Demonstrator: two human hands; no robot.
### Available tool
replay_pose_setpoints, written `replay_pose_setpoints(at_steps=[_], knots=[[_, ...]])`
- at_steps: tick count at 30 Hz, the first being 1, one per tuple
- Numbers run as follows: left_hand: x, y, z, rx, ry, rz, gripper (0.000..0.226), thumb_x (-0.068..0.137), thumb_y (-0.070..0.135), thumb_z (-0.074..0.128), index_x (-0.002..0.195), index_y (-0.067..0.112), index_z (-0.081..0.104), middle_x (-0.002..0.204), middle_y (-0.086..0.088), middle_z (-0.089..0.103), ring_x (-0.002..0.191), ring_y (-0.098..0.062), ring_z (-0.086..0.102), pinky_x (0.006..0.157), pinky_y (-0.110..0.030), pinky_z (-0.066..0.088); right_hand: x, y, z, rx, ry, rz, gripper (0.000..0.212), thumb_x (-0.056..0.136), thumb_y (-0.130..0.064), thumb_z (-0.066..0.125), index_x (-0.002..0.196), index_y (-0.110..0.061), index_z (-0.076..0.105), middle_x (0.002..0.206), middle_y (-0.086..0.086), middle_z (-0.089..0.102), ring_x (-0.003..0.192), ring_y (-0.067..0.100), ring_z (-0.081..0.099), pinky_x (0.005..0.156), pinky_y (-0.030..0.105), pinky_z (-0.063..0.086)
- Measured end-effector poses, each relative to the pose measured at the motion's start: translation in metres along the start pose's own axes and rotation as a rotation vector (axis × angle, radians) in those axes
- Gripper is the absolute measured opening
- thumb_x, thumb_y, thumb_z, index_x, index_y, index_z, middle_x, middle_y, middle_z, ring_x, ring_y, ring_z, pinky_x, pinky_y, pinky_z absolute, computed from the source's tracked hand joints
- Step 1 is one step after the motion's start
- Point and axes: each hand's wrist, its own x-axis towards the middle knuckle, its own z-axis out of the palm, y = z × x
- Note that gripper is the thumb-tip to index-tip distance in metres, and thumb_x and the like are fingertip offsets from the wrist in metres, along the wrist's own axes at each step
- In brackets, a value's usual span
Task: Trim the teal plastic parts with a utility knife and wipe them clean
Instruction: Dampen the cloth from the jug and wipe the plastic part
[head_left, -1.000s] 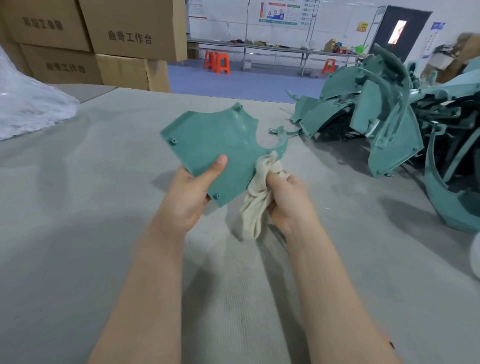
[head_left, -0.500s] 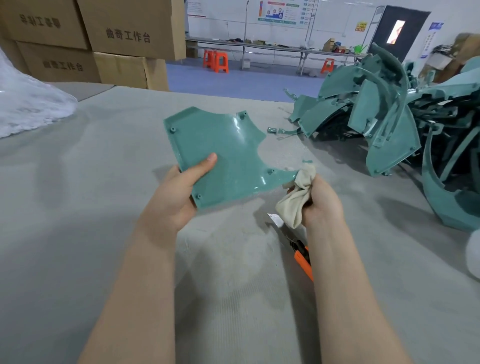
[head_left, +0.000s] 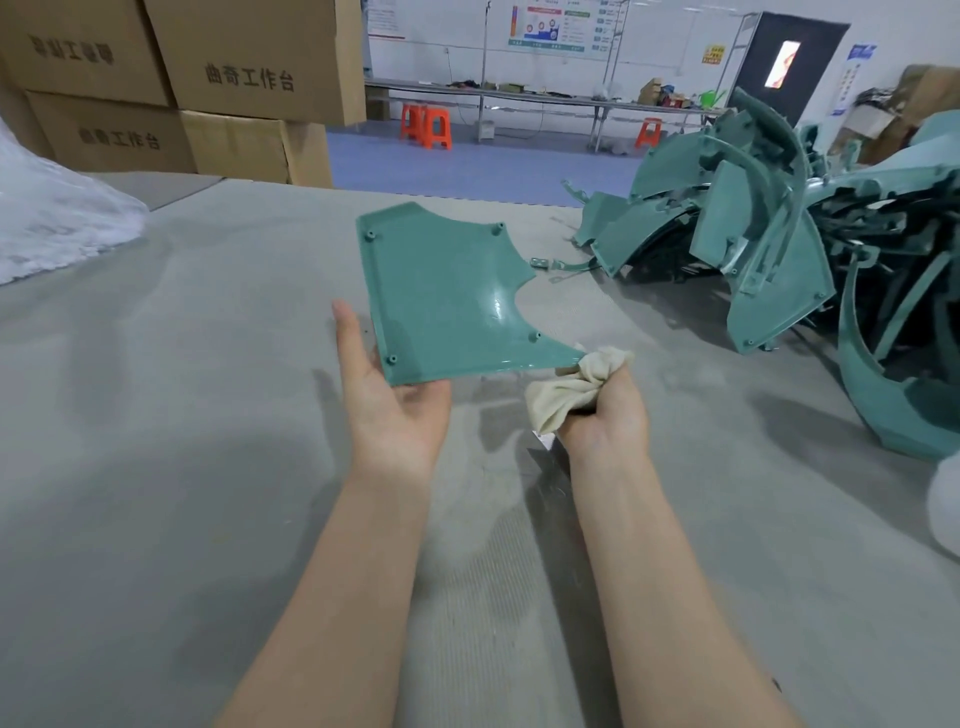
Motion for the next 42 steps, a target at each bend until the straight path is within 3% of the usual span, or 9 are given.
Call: replay_pose_setpoints(at_steps=[3,8,15,23,29,34,36,39,42], knots=[[-0.008,-0.02,0.01,0.066,0.015,-0.005,0.046,0.09,0.042,0.059,0.127,0.014,0.06,0.119,-0.005,0.068,0.113,-0.022,0.064,0.1,-0.04,0.048,0.001,0.009,0.002,-0.006,-0.004,-0.004,0.038,0.102,-0.01,0.043,0.065,-0.015,0.039,0.039,-0.006,0.044,0.028,0.007,0.039,0.032,0.012,0.034],[-0.008,-0.03,0.012,0.083,0.02,-0.079,0.022,0.09,0.023,0.063,0.11,0.016,0.065,0.098,-0.005,0.074,0.088,-0.017,0.072,0.068,-0.033,0.059,0.001,0.019,0.004,-0.252,0.04,-0.078,0.029,0.099,-0.012,0.051,0.07,-0.01,0.046,0.056,0.002,0.051,0.045,0.011,0.048,0.039,0.017,0.041],[0.002,-0.01,0.001,0.167,-0.083,-0.021,0.024,0.094,0.026,0.055,0.114,0.014,0.061,0.096,-0.003,0.073,0.086,-0.013,0.071,0.069,-0.028,0.058,-0.012,0.04,0.013,-0.511,-0.098,-0.073,0.023,0.095,-0.018,0.061,0.075,-0.006,0.056,0.069,0.008,0.056,0.048,0.011,0.054,0.044,0.017,0.045],[0.004,0.002,-0.005,0.168,-0.216,-0.069,0.021,0.079,0.025,0.063,0.09,0.015,0.077,0.098,-0.005,0.074,0.084,-0.02,0.072,0.068,-0.03,0.058,-0.004,0.015,0.009,-0.414,-0.057,-0.049,0.026,0.1,-0.01,0.051,0.075,-0.004,0.057,0.047,0.002,0.058,0.033,0.008,0.049,0.035,0.014,0.038],[0.002,0.016,-0.008,0.27,-0.3,-0.064,0.026,0.08,0.032,0.057,0.085,0.021,0.08,0.095,0.0,0.075,0.079,-0.015,0.072,0.068,-0.027,0.058,0.003,0.0,0.004,-0.301,-0.078,-0.073,0.026,0.097,-0.001,0.045,0.074,-0.013,0.046,0.057,0.008,0.059,0.031,0.01,0.046,0.035,0.013,0.035],[0.003,0.018,-0.009,0.269,-0.317,-0.075,0.026,0.081,0.032,0.057,0.088,0.02,0.079,0.098,0.0,0.075,0.079,-0.017,0.072,0.067,-0.026,0.058,0.009,-0.002,0.001,-0.18,-0.093,-0.031,0.035,0.092,0.008,0.036,0.066,-0.014,0.036,0.071,0.006,0.035,0.039,0.01,0.043,0.031,0.015,0.036],[0.004,0.02,-0.01,0.282,-0.31,-0.066,0.026,0.082,0.032,0.057,0.088,0.021,0.079,0.098,0.0,0.075,0.079,-0.016,0.072,0.067,-0.026,0.057,0.01,-0.002,-0.001,-0.318,-0.073,-0.09,0.033,0.091,0.008,0.039,0.065,-0.013,0.038,0.068,0.006,0.039,0.051,0.014,0.045,0.034,0.016,0.039],[0.007,0.024,-0.01,0.249,-0.217,-0.047,0.024,0.087,0.029,0.058,0.087,0.019,0.079,0.094,-0.001,0.075,0.077,-0.016,0.073,0.065,-0.028,0.058,0.018,-0.004,-0.007,-0.81,-0.029,-0.364,0.029,0.089,-0.002,0.045,0.063,-0.014,0.042,0.061,0.004,0.047,0.06,0.019,0.043,0.049,0.02,0.039],[0.01,0.029,-0.013,0.154,-0.082,-0.017,0.017,0.091,0.024,0.06,0.099,0.014,0.071,0.093,-0.004,0.075,0.078,-0.018,0.073,0.064,-0.029,0.058,0.021,-0.007,-0.007,-1.141,-0.033,-0.605,0.019,0.088,-0.007,0.05,0.07,-0.013,0.047,0.057,-0.007,0.048,0.052,0.008,0.044,0.052,0.019,0.038]])
